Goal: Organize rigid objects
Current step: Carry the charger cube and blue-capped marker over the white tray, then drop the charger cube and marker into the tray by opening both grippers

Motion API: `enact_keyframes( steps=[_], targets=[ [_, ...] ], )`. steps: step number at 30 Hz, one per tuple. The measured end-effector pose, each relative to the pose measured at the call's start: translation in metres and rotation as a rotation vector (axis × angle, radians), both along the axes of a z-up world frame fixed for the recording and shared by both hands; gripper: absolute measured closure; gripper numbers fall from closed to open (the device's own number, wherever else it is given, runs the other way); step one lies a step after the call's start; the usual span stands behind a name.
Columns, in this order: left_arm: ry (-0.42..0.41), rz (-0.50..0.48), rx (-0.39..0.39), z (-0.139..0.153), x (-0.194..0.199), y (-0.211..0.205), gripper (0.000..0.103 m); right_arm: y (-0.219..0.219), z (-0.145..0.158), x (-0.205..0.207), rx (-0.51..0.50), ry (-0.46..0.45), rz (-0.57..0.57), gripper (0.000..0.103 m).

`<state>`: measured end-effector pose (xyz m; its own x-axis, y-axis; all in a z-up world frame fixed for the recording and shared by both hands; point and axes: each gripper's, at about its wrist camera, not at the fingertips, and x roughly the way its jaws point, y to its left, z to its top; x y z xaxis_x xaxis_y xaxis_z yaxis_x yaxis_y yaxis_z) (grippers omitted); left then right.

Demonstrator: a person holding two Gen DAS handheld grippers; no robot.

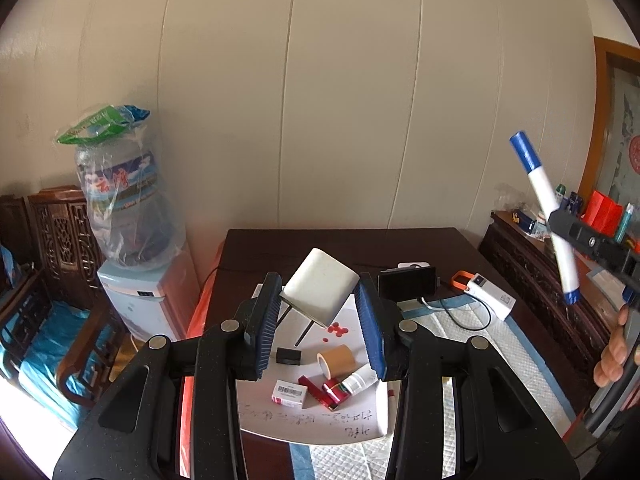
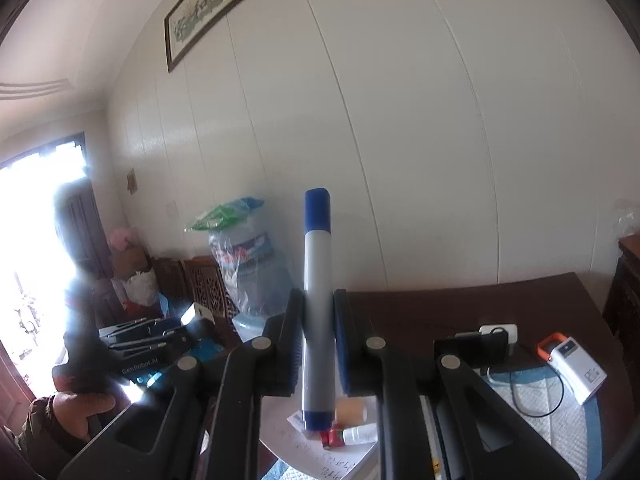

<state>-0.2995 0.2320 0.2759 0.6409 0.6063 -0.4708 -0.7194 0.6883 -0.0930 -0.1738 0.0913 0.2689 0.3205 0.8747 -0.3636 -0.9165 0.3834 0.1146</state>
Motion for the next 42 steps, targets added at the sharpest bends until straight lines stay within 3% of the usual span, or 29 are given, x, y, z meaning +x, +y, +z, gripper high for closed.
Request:
enact_keyframes(
  steps=[15, 23, 31, 36, 42],
  targets=[
    [-0.005, 0.001, -0.144, -0.050, 0.013, 0.068, 0.066, 0.050, -0.051, 0.020, -0.175, 0.096, -0.019, 0.090],
    [0.062, 0.023, -0.274, -0.109, 0.033, 0.109, 0.066, 0.091, -0.112, 0.054, -0.334, 0.180, -0.059, 0.090],
    [0.126, 0.041, -0.414, -0.170, 0.050, 0.140, 0.065, 0.121, -0.187, 0.095, -0.454, 0.360, -0.097, 0.090],
    [0.145, 0.051, -0.470, -0.194, 0.058, 0.157, 0.065, 0.137, -0.219, 0.110, -0.512, 0.385, -0.129, 0.090],
    [0.139, 0.060, -0.511, -0.212, 0.060, 0.170, 0.065, 0.144, -0.238, 0.122, -0.537, 0.407, -0.159, 0.090]
  ],
)
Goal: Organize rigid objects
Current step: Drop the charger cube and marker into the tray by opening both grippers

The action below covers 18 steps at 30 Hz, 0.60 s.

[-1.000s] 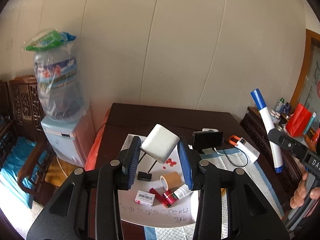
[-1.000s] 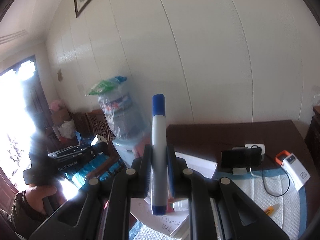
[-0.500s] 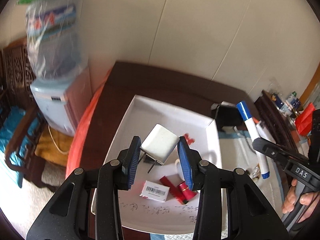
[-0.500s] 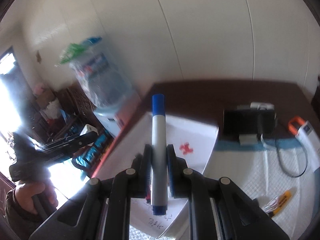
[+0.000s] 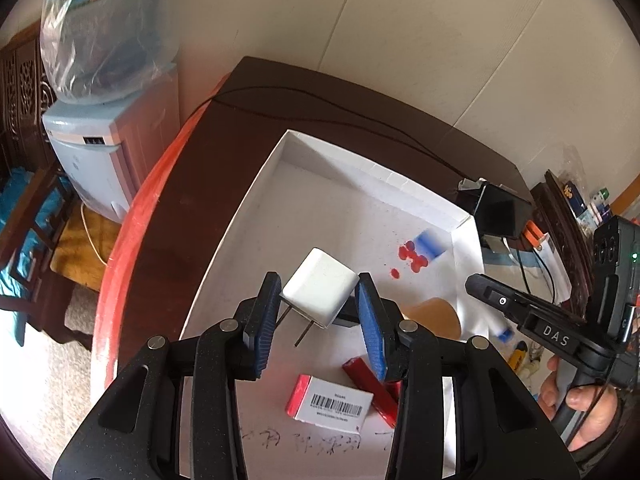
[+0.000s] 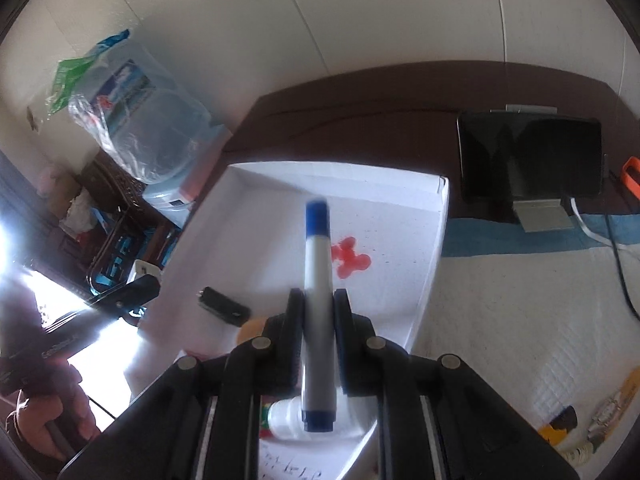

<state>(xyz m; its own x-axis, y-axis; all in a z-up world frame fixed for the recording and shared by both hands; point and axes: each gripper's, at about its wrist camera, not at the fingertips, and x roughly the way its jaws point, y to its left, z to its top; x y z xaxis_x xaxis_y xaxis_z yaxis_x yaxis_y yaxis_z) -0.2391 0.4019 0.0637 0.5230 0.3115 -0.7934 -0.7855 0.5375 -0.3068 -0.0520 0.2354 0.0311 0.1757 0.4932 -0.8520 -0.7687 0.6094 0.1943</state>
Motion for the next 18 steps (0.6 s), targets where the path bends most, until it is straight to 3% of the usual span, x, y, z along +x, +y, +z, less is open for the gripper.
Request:
enact_keyframes(
  steps=[3, 5, 6, 7, 8, 9, 18],
  targets=[
    [0.020, 0.017, 0.003, -0.006, 0.001, 0.003, 0.063, 0.001, -0.004, 0.003, -0.009, -0.009, -0.008, 0.089],
    [0.028, 0.031, 0.009, -0.007, 0.000, 0.004, 0.040, -0.001, -0.003, 0.003, -0.011, -0.027, -0.018, 0.083],
    [0.035, 0.049, 0.030, -0.006, -0.002, 0.004, 0.013, -0.003, -0.003, 0.002, -0.009, -0.033, -0.027, 0.073],
    [0.037, 0.066, 0.054, -0.004, -0.003, 0.004, 0.000, -0.005, -0.003, 0.003, -0.002, -0.034, -0.033, 0.041],
    [0.032, 0.081, 0.082, -0.001, -0.006, 0.003, 0.000, -0.007, -0.003, 0.003, 0.007, -0.034, -0.036, 0.012],
    [0.030, 0.090, 0.098, 0.001, -0.008, 0.003, 0.000, -0.010, 0.000, 0.001, 0.022, -0.042, -0.039, 0.007],
    [0.005, 0.104, 0.143, 0.025, -0.016, -0.009, 0.000, -0.018, 0.022, -0.020, 0.052, -0.133, -0.006, 0.000]
  ],
)
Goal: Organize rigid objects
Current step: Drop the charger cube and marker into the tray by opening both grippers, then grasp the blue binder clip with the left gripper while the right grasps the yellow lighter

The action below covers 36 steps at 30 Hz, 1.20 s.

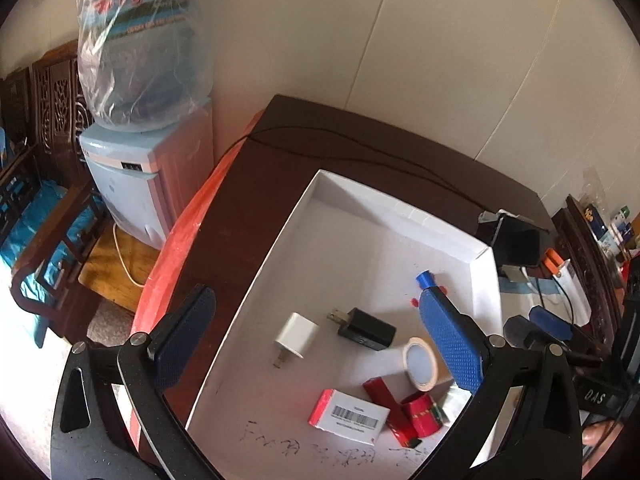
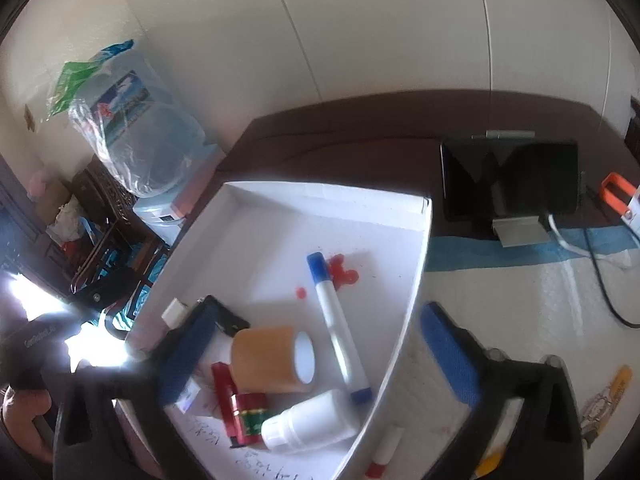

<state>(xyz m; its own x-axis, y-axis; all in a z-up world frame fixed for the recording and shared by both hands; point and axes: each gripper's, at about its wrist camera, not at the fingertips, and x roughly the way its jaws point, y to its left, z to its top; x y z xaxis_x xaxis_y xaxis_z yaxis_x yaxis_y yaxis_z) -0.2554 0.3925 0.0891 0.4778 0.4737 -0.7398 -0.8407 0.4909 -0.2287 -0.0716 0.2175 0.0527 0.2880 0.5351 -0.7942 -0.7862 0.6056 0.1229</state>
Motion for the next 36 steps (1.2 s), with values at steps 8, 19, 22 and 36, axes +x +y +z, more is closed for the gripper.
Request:
enact_keyframes(
  steps=[8, 19, 22, 36],
  targets=[
    [-0.023, -0.011, 0.076, 0.040, -0.010, -0.031, 0.000, -0.011, 0.033, -0.023, 0.064, -0.050, 0.017, 0.000],
    [-0.056, -0.057, 0.190, 0.094, -0.019, -0.099, 0.000, -0.057, 0.078, -0.051, 0.190, -0.108, -0.005, 0.000],
    [-0.059, -0.069, 0.203, 0.100, -0.020, -0.117, 0.000, -0.075, 0.086, -0.053, 0.213, -0.118, -0.022, 0.000],
    [-0.032, -0.262, 0.135, 0.080, 0.051, -0.191, 0.000, -0.225, 0.107, 0.014, 0.231, -0.155, -0.360, 0.000]
  ],
)
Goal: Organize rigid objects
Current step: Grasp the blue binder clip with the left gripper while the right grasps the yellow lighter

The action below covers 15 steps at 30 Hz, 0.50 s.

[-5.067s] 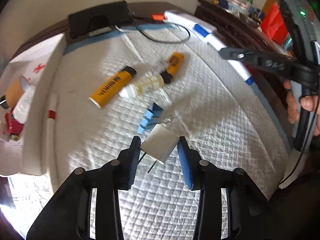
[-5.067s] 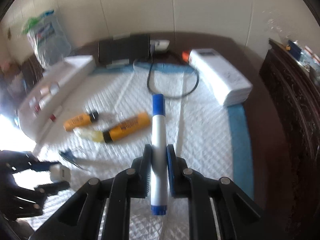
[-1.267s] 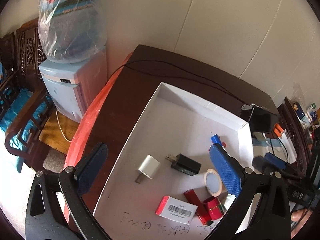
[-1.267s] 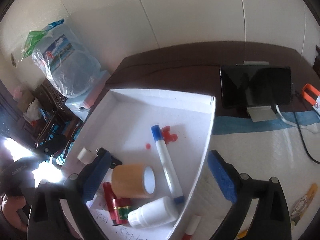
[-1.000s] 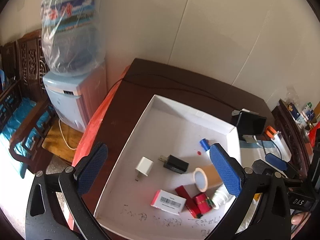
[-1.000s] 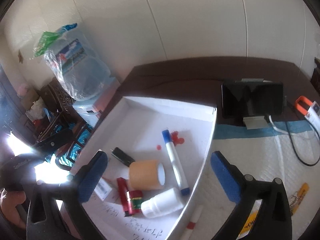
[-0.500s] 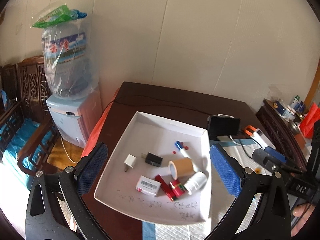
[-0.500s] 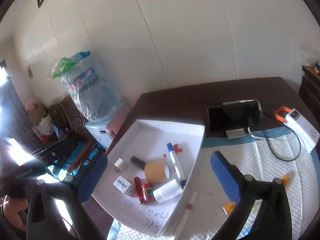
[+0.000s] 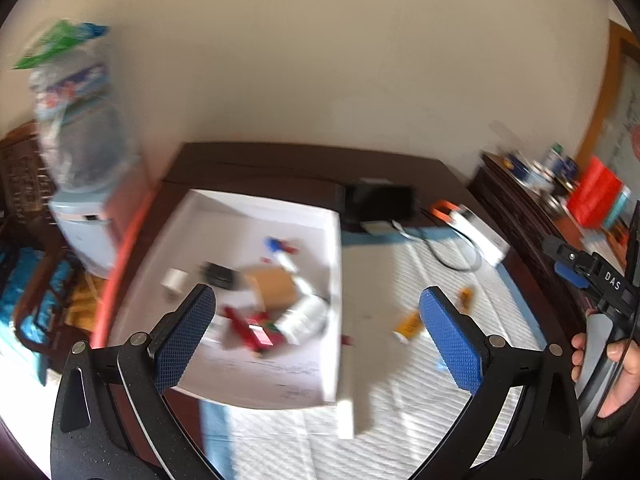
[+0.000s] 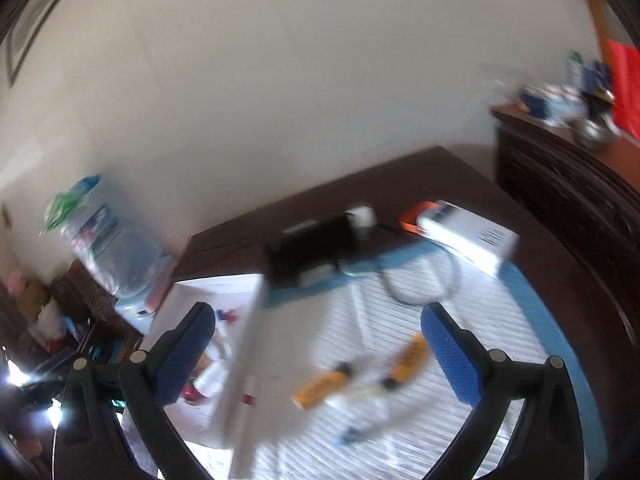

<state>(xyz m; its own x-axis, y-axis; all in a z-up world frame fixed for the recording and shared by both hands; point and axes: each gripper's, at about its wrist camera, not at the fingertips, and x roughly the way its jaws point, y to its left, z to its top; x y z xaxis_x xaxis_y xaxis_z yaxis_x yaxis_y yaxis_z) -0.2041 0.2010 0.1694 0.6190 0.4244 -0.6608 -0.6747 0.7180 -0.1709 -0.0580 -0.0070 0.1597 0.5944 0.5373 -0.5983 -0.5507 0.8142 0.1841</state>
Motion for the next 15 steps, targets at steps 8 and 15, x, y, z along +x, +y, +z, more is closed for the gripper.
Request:
enact_keyframes(
  steps=[8, 15],
  targets=[
    [0.074, -0.247, -0.065, -0.043, 0.085, -0.050, 0.000, -0.060, 0.004, 0.019, -0.005, -0.015, -0.049, 0.000],
    [0.210, -0.430, -0.066, -0.116, 0.136, -0.098, 0.007, -0.082, -0.012, 0.060, -0.089, 0.003, -0.021, 0.000]
  ],
)
